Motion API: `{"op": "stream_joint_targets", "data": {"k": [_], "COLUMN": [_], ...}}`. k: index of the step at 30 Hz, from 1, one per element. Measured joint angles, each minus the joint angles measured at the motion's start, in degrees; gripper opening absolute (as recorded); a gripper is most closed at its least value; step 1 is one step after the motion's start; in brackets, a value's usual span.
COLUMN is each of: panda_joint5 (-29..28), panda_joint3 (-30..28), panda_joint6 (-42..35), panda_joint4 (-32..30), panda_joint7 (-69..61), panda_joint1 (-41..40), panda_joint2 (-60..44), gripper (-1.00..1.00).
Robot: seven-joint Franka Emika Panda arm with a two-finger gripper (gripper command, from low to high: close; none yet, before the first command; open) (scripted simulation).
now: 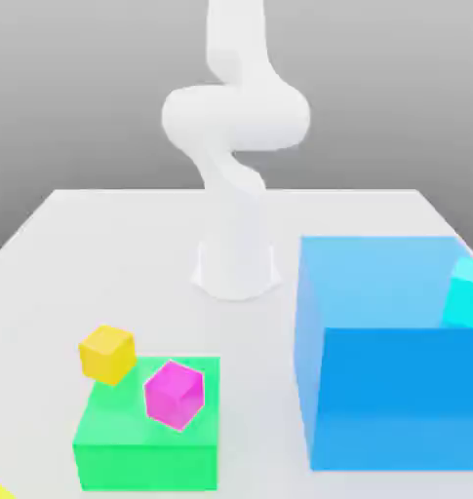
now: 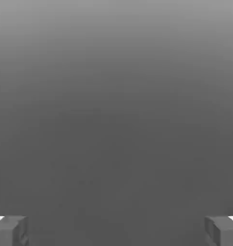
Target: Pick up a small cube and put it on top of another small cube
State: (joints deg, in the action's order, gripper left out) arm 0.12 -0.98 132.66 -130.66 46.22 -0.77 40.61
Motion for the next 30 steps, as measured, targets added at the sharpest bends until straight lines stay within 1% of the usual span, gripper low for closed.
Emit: {"op": "stream_joint_targets", "data": {"k": [9, 17, 30], "panda_joint5": [1.1, 3.5, 8.7], "panda_joint3": [-4.1, -7.7, -10.4], "panda_joint6": [3.2, 6.0, 10.3], "panda_joint4": [4.1, 7.6, 13.4], "panda_joint7": [0.9, 0.7, -0.5], "panda_joint1": [-2.6, -5.5, -12.4], "panda_joint2": [-19.0, -35.6, -62.9], "gripper": [0.00, 0.00, 0.00]}}
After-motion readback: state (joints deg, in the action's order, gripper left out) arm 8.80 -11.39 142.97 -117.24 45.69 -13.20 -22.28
